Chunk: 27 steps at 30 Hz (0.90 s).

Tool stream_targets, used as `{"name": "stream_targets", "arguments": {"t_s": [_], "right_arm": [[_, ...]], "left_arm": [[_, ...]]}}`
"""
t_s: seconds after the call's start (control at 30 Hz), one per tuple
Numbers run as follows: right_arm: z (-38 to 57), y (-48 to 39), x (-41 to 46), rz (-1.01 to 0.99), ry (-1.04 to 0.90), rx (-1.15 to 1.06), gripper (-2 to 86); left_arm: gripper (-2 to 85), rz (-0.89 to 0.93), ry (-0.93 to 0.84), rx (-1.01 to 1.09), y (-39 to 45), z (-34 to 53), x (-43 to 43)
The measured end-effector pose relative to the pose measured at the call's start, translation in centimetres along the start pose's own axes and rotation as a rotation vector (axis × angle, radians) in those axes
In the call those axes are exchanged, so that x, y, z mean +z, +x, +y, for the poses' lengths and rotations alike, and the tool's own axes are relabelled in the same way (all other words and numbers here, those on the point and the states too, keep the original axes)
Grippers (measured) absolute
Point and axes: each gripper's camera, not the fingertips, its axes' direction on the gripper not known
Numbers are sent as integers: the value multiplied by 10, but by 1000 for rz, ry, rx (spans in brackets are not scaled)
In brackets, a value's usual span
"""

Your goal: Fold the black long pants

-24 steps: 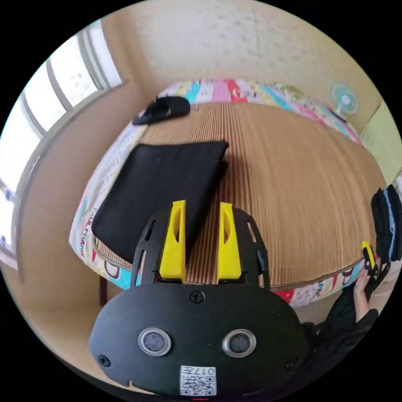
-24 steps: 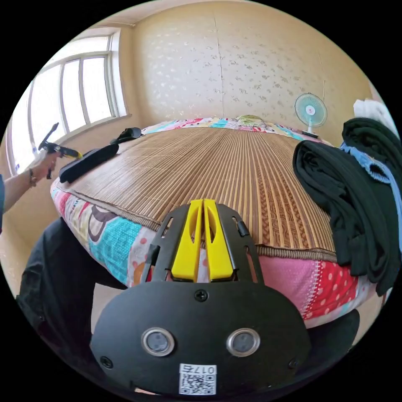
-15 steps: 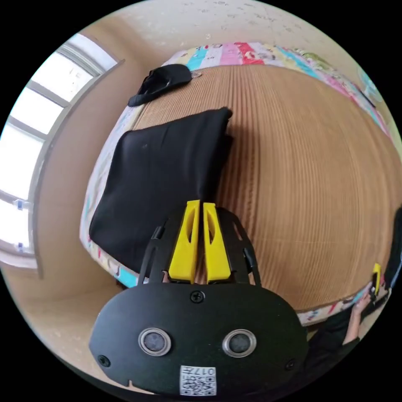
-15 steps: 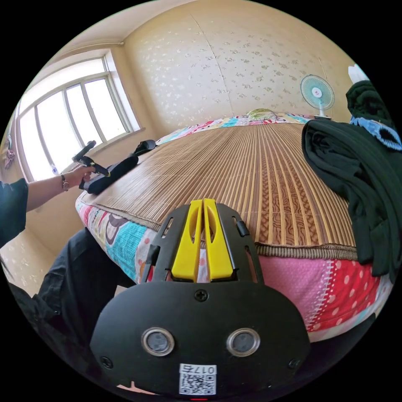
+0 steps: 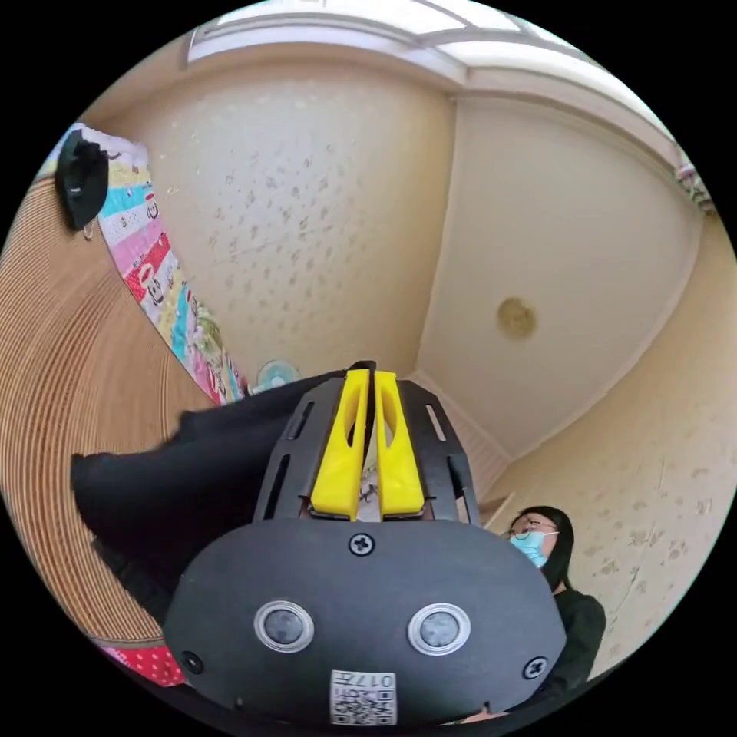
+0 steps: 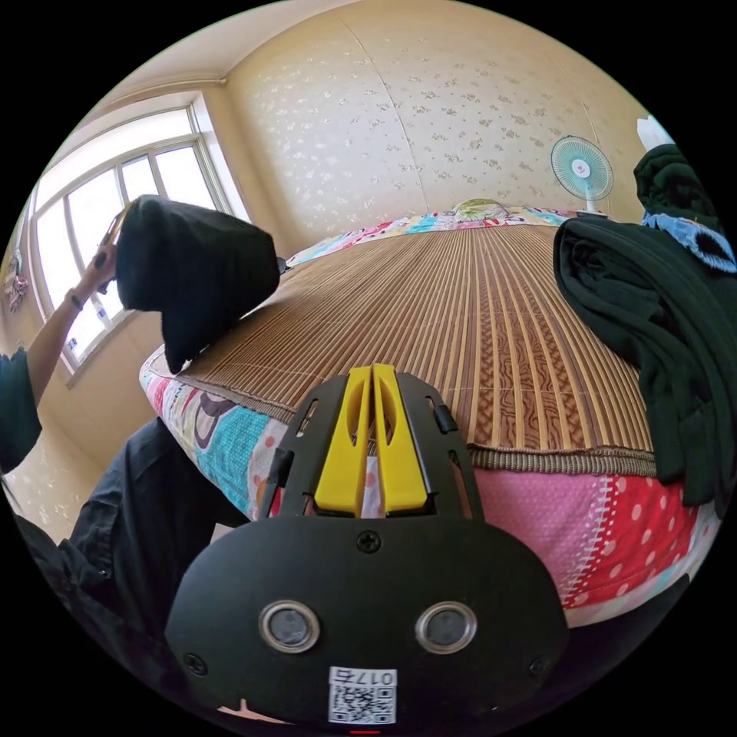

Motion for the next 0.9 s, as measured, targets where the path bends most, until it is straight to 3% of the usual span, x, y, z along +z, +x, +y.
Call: {"name": "stream_targets", "arguments": {"t_s": [0.07, 0.17, 0.27, 0.37, 0.5, 0.57, 0.7, 0.83, 0.9], "right_arm": [[2, 2, 1, 0, 0, 0, 3], [3, 5, 2, 0, 0, 0, 3], [4, 9, 3, -1, 0, 0, 3], [5, 13, 3, -1, 2, -1, 3], [5, 18, 5, 9, 1, -4, 3], [5, 23, 5, 11, 2, -5, 3], [3, 30, 6, 16, 2, -7, 3], [0, 40, 6, 18, 4, -6, 3], [-3, 46, 7, 12, 2, 2, 4]], "left_arm": [[1, -167, 107, -190, -40, 1, -69], [5, -402, 111, -463, -91, 29, -139], [10, -290, 167, -539, -117, 73, -187], [19, -317, 197, -555, -116, 106, -209], [70, -409, 199, -402, -81, 103, -206], [131, -621, 79, -246, -49, 78, -182], [187, -914, -105, -279, -62, 68, -126], [103, -1071, -19, -356, -76, 87, -89], [65, -991, -40, -357, -84, 88, -67]]}}
